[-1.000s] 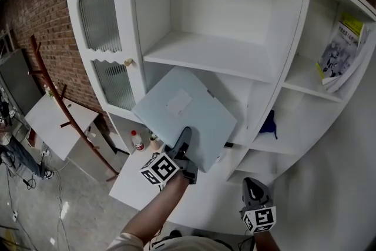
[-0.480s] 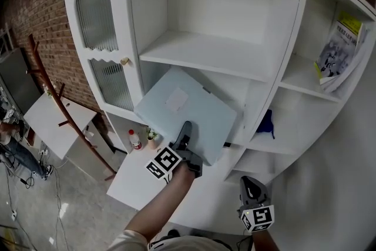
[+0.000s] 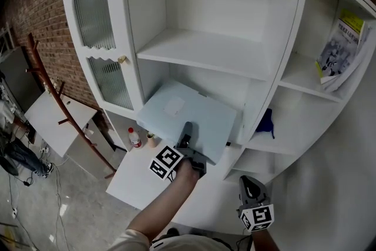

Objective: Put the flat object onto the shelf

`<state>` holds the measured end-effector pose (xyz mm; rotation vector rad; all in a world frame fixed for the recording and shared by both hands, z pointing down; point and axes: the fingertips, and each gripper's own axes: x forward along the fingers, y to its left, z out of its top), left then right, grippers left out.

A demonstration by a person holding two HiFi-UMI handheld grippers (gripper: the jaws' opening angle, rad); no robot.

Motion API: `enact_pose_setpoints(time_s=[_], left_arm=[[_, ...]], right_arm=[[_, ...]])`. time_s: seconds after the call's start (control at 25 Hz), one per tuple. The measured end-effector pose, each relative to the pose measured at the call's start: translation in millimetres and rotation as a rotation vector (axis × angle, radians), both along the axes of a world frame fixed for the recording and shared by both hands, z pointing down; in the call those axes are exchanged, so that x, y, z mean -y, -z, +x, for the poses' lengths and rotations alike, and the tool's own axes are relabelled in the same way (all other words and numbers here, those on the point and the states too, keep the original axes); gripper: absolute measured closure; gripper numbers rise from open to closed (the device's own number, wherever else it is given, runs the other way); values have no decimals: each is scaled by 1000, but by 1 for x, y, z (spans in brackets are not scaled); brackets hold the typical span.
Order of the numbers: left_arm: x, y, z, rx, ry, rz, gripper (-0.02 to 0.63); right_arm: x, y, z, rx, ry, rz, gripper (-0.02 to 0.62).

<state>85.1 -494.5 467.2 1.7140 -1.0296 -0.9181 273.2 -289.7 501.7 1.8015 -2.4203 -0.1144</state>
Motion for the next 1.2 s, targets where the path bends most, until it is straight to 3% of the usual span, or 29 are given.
enact_pose_setpoints(time_s=[0.52,0.8,1.2], left_arm=[[5,-26,15,45,-50,-61,215],[8,-36,28,67,-120,-9,209],[27,-27,25,105,-39,-57,184]], right_arm=[[15,-5,-2,-1,33,-19,563],[23,-7,-1,-3,35,-22,563],[36,-8,-1,4,31,-30,563]])
